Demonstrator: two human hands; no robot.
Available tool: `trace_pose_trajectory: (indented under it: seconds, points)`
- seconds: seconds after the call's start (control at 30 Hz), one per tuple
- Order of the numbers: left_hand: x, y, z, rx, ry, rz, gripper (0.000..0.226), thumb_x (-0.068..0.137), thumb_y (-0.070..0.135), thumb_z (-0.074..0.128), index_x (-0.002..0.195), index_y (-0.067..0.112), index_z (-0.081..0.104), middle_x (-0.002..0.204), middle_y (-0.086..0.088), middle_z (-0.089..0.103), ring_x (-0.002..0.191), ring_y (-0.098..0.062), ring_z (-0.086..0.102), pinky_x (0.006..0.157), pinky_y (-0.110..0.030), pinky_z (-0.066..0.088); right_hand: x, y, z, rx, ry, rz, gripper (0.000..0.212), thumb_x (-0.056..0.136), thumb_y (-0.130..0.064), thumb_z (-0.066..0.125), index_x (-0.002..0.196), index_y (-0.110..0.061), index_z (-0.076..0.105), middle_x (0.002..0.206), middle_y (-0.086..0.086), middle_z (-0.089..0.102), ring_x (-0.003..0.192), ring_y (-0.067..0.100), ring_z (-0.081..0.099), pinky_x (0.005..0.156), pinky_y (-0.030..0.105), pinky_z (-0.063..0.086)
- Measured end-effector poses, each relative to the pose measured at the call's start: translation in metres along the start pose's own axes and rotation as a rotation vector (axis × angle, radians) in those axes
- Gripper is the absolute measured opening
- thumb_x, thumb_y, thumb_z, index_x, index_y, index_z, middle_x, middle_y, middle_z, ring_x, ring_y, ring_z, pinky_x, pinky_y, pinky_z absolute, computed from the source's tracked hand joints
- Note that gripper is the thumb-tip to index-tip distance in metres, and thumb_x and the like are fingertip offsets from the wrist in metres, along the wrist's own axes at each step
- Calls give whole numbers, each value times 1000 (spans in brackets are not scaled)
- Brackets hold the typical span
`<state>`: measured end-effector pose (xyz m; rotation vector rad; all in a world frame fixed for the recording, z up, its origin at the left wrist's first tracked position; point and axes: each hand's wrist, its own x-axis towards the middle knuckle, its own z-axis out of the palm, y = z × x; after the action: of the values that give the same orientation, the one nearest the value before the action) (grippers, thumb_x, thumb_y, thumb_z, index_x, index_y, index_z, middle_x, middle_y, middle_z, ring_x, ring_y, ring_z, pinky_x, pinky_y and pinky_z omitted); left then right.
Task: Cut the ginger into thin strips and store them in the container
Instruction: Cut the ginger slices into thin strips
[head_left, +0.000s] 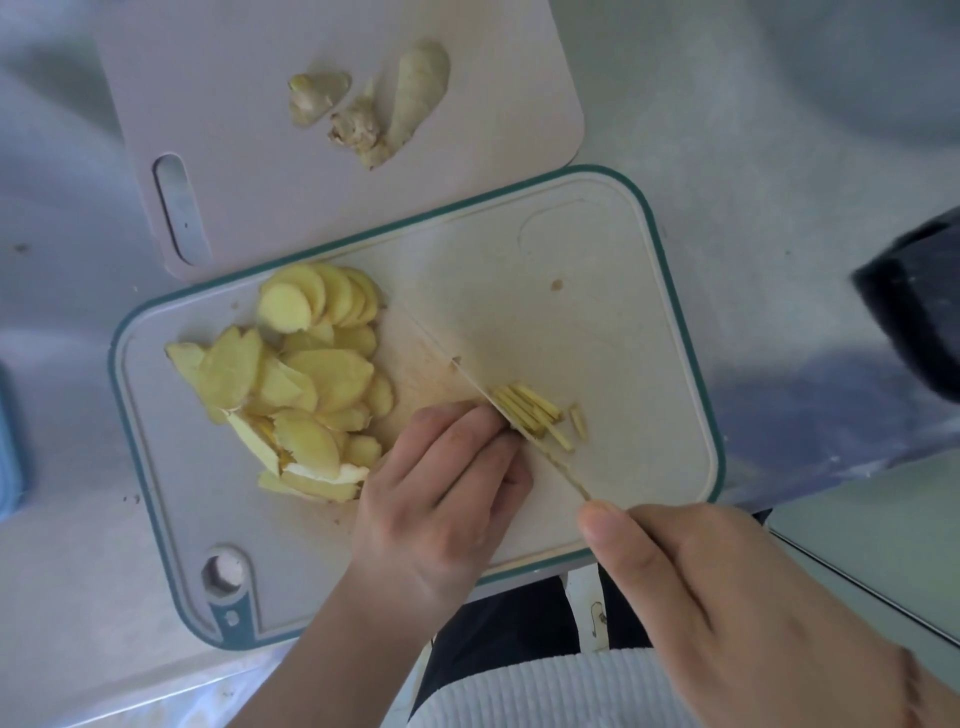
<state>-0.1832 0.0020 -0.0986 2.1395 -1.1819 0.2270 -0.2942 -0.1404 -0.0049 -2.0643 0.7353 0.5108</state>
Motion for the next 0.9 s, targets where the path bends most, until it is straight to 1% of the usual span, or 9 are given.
trace_pose_trajectory:
  seconds: [0.17, 0.3, 0.4, 0.47, 0.57, 0.63, 0.7, 0.8, 0.9]
  points:
    - [1, 1, -2, 5, -6, 7, 5, 82, -6, 79, 78, -6, 76, 89, -12, 74, 88, -21, 62, 95, -18, 44, 10, -1, 3, -41, -28, 18, 79, 72, -86, 4, 57, -18, 42, 67, -20, 54, 64, 6, 51, 57, 14, 36]
    - [4, 1, -3, -21, 13, 4, 26, 97, 2, 65, 74, -6, 74, 83, -13, 72, 86, -21, 61, 93, -18, 44, 30, -16, 4, 36, -82, 0, 66, 80, -75, 12, 51, -20, 35, 42, -3, 40, 43, 11, 41, 45, 19, 34]
    - [2, 2, -3, -3, 9, 5, 15, 90, -2, 72, 76, -6, 75, 86, -13, 73, 87, -22, 62, 92, -20, 46, 22, -14, 3, 15, -40, -8, 73, 81, -80, 8, 53, -20, 39, 52, -10, 49, 53, 8, 48, 51, 17, 36]
    - [1, 1, -2, 7, 7, 1, 7, 83, -7, 75, 76, -6, 75, 86, -13, 73, 87, -22, 61, 93, -19, 46, 10, -8, 2, 0, -5, 2, 71, 72, -85, 4, 68, -29, 47, 65, -18, 54, 64, 6, 51, 58, 17, 37]
    - [1, -1, 0, -3, 11, 11, 6, 78, -8, 79, 75, -5, 75, 86, -12, 74, 86, -22, 62, 93, -19, 46, 2, -2, -1, -1, -50, 15, 76, 69, -87, 2, 75, -26, 47, 62, -11, 54, 61, 10, 51, 57, 20, 37]
    - [0, -1, 0, -3, 6, 10, 6, 78, -8, 80, 76, -5, 76, 87, -11, 74, 85, -22, 64, 93, -19, 47, 3, -2, -2, -20, -43, 17, 80, 66, -89, -1, 79, -28, 48, 70, -13, 56, 64, 9, 52, 61, 21, 38]
    - [1, 0, -1, -6, -2, 5, 6, 80, -7, 79, 76, -4, 76, 87, -11, 74, 86, -22, 65, 93, -19, 47, 9, -3, 1, -15, -59, 29, 86, 66, -89, -1, 71, -19, 48, 66, -8, 56, 59, 10, 51, 58, 21, 39]
    - [2, -1, -2, -19, 10, 0, 16, 90, -1, 71, 75, -3, 74, 83, -11, 72, 85, -20, 62, 92, -18, 45, 25, -8, 7, 8, -65, 15, 75, 76, -83, 7, 52, -19, 37, 45, 2, 39, 46, 14, 42, 46, 20, 33]
    - [2, 1, -2, -31, 24, 2, 19, 92, -1, 68, 74, -2, 73, 81, -11, 71, 83, -20, 60, 91, -18, 44, 26, -12, 8, 31, -21, 8, 72, 77, -82, 9, 51, -21, 36, 51, -3, 46, 50, 12, 45, 47, 17, 33]
